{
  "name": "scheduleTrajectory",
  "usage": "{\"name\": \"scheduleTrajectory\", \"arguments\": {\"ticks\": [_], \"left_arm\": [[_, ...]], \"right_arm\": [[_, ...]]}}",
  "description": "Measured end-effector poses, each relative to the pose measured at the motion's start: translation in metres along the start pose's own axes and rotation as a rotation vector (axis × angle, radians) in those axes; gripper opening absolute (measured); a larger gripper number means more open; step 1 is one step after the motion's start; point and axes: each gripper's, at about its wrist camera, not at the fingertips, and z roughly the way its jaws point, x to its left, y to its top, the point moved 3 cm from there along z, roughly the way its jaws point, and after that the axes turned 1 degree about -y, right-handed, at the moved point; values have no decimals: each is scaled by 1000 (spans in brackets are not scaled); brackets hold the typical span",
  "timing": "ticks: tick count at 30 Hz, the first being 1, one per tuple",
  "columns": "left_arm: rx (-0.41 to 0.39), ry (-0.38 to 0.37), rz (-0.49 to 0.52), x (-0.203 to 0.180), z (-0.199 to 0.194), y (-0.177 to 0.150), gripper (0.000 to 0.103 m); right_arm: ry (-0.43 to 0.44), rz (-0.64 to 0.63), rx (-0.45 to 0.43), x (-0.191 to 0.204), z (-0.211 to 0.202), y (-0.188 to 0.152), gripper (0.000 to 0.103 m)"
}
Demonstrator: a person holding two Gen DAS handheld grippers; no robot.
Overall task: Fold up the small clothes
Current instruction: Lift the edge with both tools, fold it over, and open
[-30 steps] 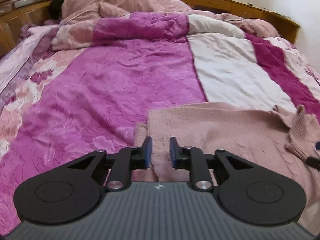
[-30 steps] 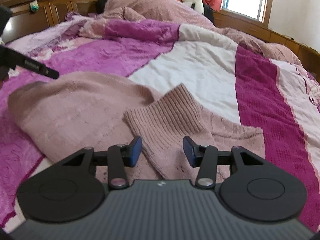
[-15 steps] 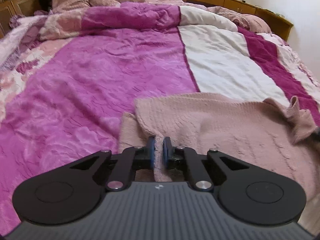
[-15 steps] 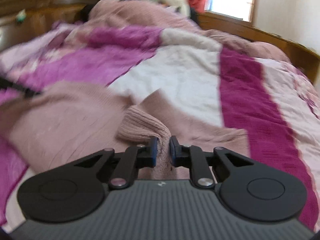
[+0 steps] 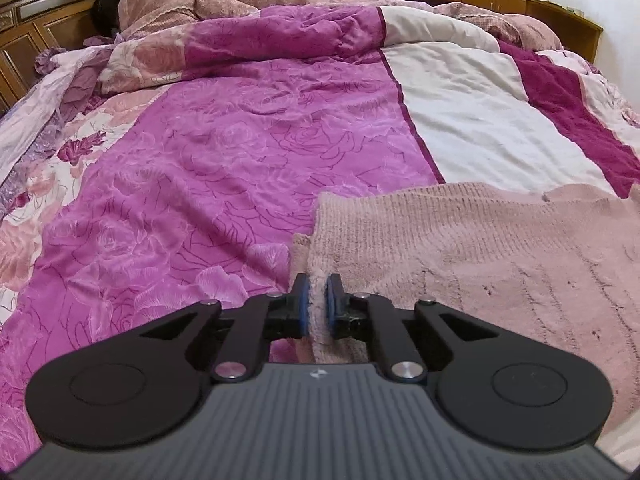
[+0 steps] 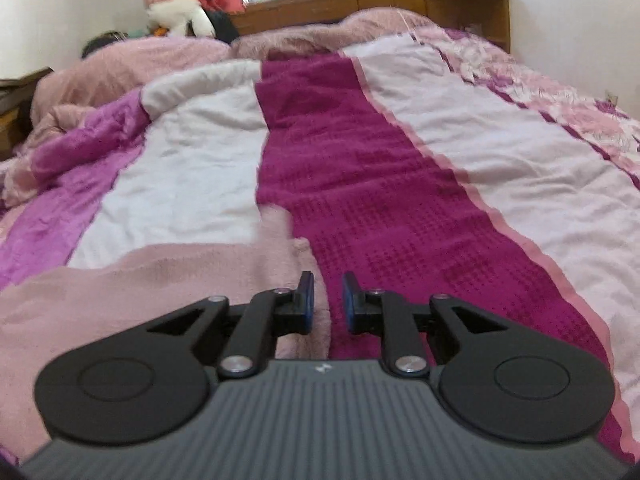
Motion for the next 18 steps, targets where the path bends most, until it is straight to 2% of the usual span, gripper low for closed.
{"name": "scheduleTrajectory", "arguments": {"ticks": [4,13,14,16,18], "left_arm": [[-11,-15,-23,0,-13,0,10],[-29,-61,-22,-6,-56,-12,11],[-22,-68,-30,-6,-59,-16,13],[-17,-80,-43,-6,-65,-23,28],[-16,-79,-31,-7,-71,-34,38]], "right_arm": [[66,-78,-63,12,-9,5,19],[121,-88,-34,22,-17,-3,19],[114,-109,-22,25,-27,-9,19],[118,-115,-22,26,-32,-11,19],[136,-133,-25,26,-43,-18,19]]}}
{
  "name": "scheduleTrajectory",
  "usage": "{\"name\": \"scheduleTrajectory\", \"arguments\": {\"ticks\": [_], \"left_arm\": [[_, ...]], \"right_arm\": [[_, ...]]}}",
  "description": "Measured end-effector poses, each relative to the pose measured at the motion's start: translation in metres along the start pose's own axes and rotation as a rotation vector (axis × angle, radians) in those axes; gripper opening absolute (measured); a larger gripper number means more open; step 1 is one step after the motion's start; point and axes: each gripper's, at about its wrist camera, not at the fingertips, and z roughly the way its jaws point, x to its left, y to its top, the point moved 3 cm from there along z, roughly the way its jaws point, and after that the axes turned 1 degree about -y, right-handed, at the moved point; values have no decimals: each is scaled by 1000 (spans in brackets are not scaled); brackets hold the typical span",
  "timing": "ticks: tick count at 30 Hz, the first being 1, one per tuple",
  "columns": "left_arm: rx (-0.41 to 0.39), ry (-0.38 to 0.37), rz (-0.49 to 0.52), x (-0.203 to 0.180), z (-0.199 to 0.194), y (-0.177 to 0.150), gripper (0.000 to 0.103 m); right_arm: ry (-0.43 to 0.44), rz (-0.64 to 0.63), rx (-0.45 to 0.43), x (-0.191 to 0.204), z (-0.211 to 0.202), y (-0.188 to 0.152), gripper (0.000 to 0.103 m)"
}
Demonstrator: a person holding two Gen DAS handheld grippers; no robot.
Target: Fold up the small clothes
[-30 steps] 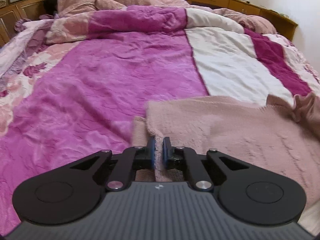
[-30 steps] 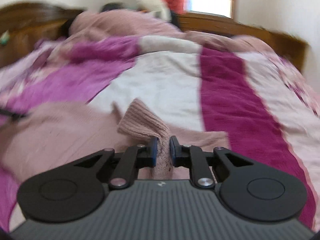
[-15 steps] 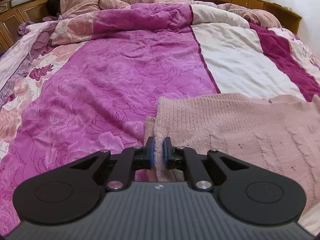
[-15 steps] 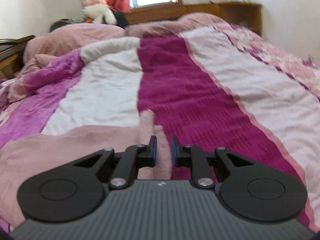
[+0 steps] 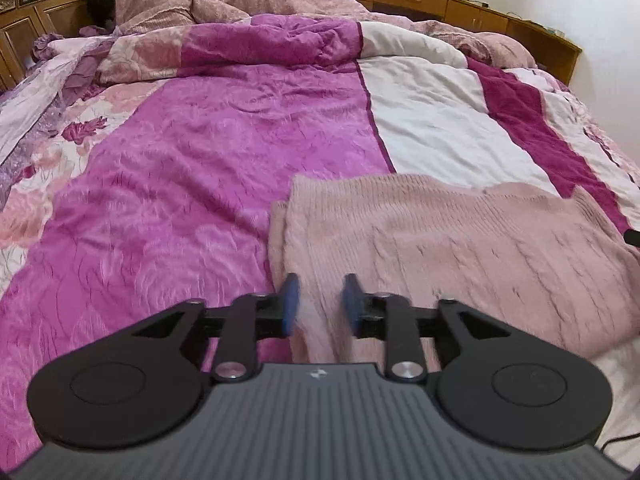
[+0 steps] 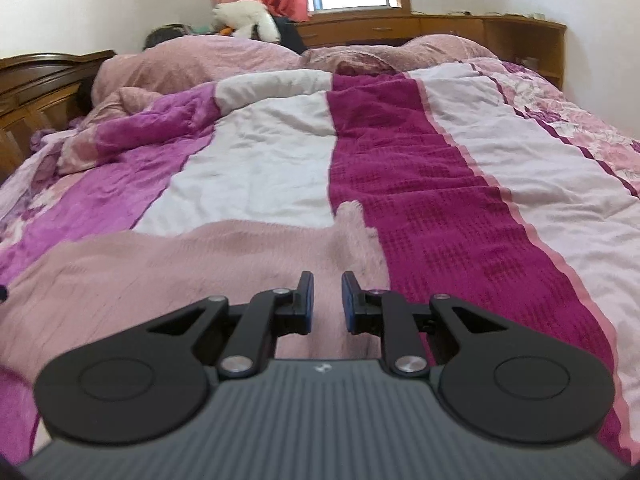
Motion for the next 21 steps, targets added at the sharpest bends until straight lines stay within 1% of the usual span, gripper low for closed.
{"name": "scheduleTrajectory", "arguments": {"ticks": [2,3,4,5,6,7,8,10,12,14,16,17,19,21], "left_arm": [[33,76,71,-3,5,-11,38],[45,98,98,-2,10,-16,39],[51,107,115,-2,14,-21,40],[47,109,124,-3,15,-25,40],[40,115,136,-4,16,-26,40],[37,127,154,-7,14,-26,41],[35,133,157,-9,13,-26,41],[19,122,152,-11,6,-22,40],[-26,95,140,-12,-6,-13,40],[-69,71,117,-14,-16,-4,40],[-98,34,88,-16,-21,4,40],[-103,15,76,-17,-21,7,40],[-96,-10,69,-20,-17,7,40],[-74,-2,67,-21,-9,3,40]], "right_arm": [[-10,-31,25,0,-1,-8,19],[-30,-56,45,-1,1,-14,15],[-54,-64,56,-4,4,-19,15],[-68,-18,60,-15,9,-25,16],[-68,-18,60,-15,9,-25,23],[-73,28,56,-22,9,-27,34],[-85,67,59,-27,8,-26,37],[-77,108,54,-28,1,-21,37],[-75,91,38,-25,-4,-18,37],[-69,55,-4,-18,-13,-11,37],[-45,40,-46,-13,-19,-6,37],[-10,41,-63,-10,-20,-5,37],[4,42,-55,-9,-18,-6,35],[9,47,-30,-7,-11,-10,35]]}}
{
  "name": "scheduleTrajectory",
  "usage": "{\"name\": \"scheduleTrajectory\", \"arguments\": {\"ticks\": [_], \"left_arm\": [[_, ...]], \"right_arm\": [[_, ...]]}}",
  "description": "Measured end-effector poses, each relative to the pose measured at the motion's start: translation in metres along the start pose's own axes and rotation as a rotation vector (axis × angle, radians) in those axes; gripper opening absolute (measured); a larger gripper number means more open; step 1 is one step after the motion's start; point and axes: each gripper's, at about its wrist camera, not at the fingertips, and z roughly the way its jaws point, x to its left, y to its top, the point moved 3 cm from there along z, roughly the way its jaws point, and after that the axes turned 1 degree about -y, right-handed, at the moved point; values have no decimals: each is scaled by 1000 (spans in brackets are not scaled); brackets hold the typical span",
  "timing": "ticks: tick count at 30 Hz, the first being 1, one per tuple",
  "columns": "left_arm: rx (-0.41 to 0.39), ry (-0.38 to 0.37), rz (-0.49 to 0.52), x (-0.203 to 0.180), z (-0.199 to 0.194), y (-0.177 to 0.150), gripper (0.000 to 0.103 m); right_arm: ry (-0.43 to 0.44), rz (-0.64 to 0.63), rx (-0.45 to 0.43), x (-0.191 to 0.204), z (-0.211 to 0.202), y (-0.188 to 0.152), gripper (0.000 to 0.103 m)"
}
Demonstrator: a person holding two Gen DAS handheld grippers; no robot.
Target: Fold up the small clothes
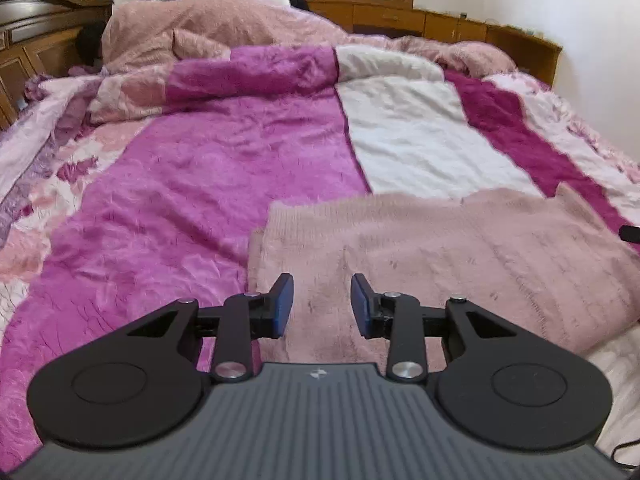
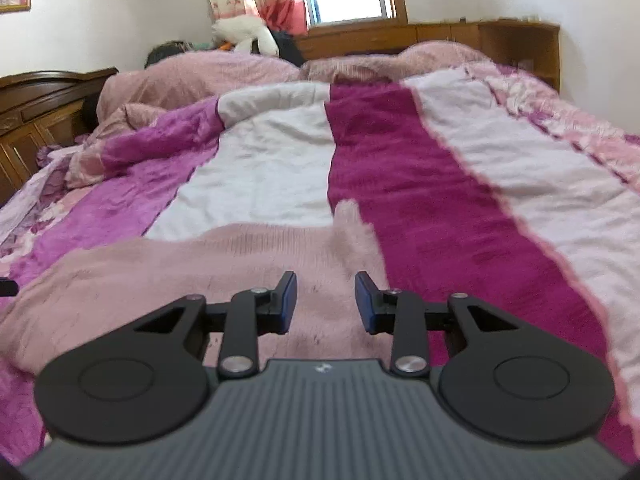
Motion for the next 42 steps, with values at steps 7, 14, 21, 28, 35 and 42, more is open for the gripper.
{"name": "scheduleTrajectory", "arguments": {"ticks": [7,14,21,28,35,42], "left_arm": [[98,79,-54,20,37,-20,40],[97,89,-82,12,22,-12,40],[92,43,-78,-15,-19,-6,41],[114,5,-99,-51,-35,-10,46],[177,9,-88,-83,-23,-23,50],[247,21,-90,-96,-2,-37,51]], "right_arm": [[-70,2,75,-9,29,-23,38],[-108,39,87,-9,32,-20,39],[-55,171,76,-18,2,-10,48],[4,221,57,-22,-25,-12,58],[2,350,89,-46,-23,-31,58],[73,427,130,-52,-14,-50,59]]}}
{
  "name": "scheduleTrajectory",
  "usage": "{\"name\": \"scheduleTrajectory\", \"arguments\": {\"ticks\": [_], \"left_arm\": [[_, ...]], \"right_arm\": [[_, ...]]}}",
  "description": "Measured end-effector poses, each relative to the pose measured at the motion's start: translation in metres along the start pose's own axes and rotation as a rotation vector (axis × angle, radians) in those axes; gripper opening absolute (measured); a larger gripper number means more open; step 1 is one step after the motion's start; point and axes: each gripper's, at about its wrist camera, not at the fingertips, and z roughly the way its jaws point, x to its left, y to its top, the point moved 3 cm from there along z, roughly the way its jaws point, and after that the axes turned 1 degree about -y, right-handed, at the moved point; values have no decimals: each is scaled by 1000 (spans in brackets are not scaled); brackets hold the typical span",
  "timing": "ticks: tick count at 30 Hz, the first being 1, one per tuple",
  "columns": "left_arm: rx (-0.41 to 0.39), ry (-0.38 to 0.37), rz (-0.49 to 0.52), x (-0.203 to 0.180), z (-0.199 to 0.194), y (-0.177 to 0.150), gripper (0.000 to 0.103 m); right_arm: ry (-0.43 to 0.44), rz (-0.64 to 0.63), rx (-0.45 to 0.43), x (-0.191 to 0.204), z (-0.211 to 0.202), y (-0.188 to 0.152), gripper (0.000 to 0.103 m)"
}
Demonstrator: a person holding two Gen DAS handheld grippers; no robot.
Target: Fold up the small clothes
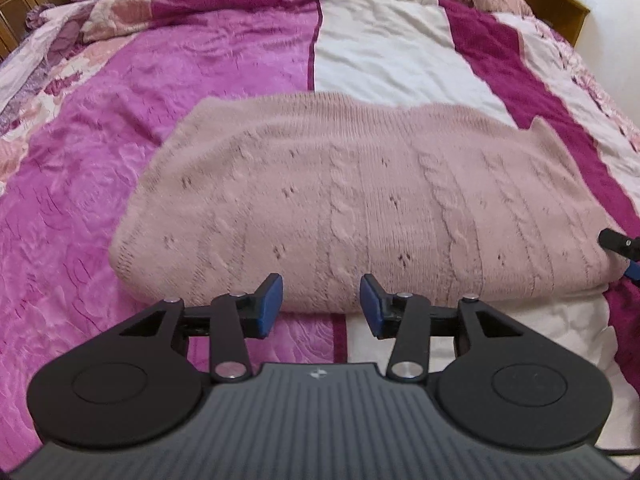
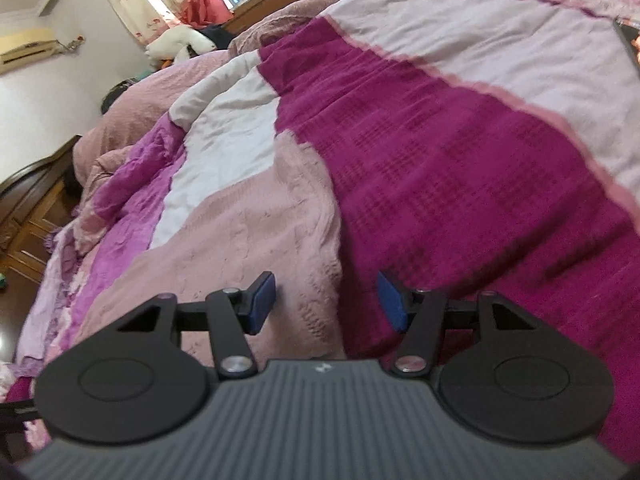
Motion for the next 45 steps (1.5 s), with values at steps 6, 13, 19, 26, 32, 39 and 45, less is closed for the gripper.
{"name": "scheduleTrajectory", "arguments": {"ticks": [6,13,19,26,32,39,45], "left_arm": [[31,6,-12,-2,12,-2,51],[43,12,-24,0,19,-1,51],[48,21,-20,-1,22,-1,52],[58,33,-25,-2,24,0,52],[57,29,-34,-1,24,-1,52],[60,19,-43,2,19,-1,52],[38,29,-44,11,6,0,52]], "right_arm": [[82,50,11,1,14,-7,59],[126,76,-15,0,19,-10,58],[167,88,-7,1,23,-9,50],[168,113,-22,-1,26,-8,51],[166,157,-44,1,31,-4,52],[171,226,-47,-6,36,-1,28],[159,189,-78,11,28,4,24]]}}
